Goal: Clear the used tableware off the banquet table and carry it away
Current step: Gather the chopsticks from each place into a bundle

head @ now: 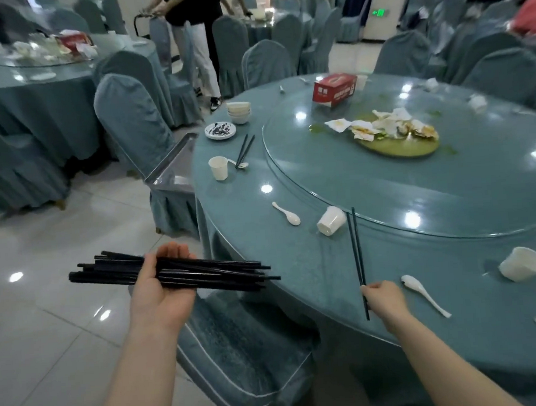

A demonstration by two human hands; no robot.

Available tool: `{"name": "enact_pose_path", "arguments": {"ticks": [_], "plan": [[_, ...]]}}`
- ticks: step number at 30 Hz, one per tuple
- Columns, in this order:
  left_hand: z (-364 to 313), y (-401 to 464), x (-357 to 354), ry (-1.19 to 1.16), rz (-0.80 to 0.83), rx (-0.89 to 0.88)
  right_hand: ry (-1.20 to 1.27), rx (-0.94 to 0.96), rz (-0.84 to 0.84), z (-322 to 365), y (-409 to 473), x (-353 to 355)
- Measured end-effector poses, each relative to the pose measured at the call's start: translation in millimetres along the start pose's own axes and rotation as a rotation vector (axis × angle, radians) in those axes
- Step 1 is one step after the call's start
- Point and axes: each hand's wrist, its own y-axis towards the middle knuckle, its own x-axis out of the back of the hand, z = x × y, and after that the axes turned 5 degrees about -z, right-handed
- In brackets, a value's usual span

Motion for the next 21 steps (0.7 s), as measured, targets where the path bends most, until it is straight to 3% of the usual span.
{"name": "enact_pose_path", "arguments": {"ticks": [11,15,21], "plan": [[-98,19,27,-0.037,0.043,0.151,0.165,0.313,0.195,157,-135,-70],[-141,25,42,-0.081,0.027,0.121,0.140,0.474,0.268,214,-190,-103],[-201,46,67,-0.106,-0.036,-0.007,0.099,0.633,0.510,285,-247,-161]]}}
